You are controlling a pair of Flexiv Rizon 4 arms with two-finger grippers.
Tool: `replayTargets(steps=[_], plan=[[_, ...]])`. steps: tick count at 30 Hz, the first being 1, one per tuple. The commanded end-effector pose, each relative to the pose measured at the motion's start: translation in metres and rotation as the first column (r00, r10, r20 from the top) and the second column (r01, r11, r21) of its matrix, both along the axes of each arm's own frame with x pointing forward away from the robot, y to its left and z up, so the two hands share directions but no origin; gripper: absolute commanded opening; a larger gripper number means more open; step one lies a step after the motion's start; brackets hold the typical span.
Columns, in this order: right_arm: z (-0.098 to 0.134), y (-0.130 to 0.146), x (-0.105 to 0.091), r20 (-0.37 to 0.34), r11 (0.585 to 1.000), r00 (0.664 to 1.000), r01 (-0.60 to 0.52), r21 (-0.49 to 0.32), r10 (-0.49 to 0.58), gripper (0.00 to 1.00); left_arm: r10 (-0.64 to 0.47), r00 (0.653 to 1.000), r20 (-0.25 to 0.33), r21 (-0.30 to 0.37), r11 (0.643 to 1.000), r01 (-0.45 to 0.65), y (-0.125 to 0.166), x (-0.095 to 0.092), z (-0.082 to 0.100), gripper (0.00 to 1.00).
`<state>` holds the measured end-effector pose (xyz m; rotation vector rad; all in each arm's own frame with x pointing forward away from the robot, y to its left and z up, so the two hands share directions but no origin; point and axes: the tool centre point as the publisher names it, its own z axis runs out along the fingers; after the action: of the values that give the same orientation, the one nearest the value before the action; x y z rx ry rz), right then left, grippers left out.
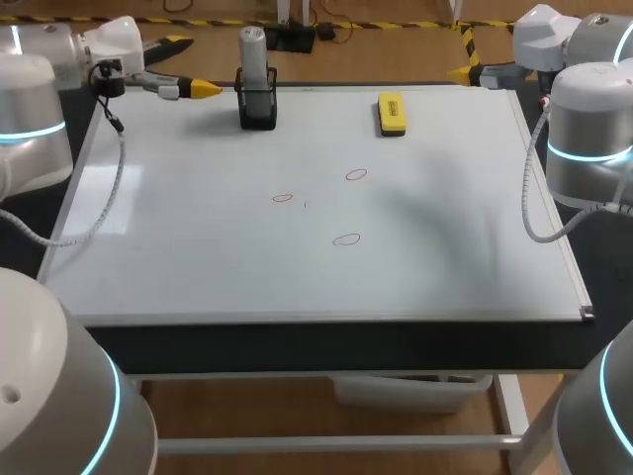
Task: Pick up the inspection probe, press it on each red-marked spot on the whiteboard one by one, put down the probe, pick up the eraser, and wipe off all the red marks.
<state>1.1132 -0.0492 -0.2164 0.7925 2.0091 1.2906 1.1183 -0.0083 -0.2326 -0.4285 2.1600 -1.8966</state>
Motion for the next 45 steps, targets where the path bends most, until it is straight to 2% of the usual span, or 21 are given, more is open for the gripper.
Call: replayTargets(steps=[1,8,16,28,40,45], plan=[[0.0,0.0,0.0,-0.001,1.0,1.0,-0.001,0.0,0.001,1.0,-0.145,0.989,0.008,-0.042,0.988,0.146,-0.005,0.017,-0.009,1.0],[0.0,0.0,0.0,-0.001,1.0,1.0,-0.001,0.0,0.001,1.0,-0.251,0.968,0.029,-0.089,0.963,0.253,-0.016,0.025,-0.01,1.0],[0.0,0.0,0.0,-0.001,1.0,1.0,-0.001,0.0,0.001,1.0,-0.286,0.957,0.048,-0.101,0.952,0.29,-0.029,0.044,-0.02,1.0],[0.0,0.0,0.0,-0.001,1.0,1.0,-0.001,0.0,0.001,1.0,-0.317,0.948,0.027,-0.189,0.93,0.316,-0.054,0.073,-0.04,1.0],[0.0,0.0,0.0,-0.001,1.0,1.0,-0.001,0.0,0.001,1.0,-0.345,0.938,0.04,-0.203,0.916,0.346,-0.076,0.106,-0.052,1.0],[0.0,0.0,0.0,-0.001,1.0,1.0,-0.001,0.0,0.001,1.0,-0.365,0.93,0.043,-0.198,0.91,0.366,-0.085,0.114,-0.053,1.0]])
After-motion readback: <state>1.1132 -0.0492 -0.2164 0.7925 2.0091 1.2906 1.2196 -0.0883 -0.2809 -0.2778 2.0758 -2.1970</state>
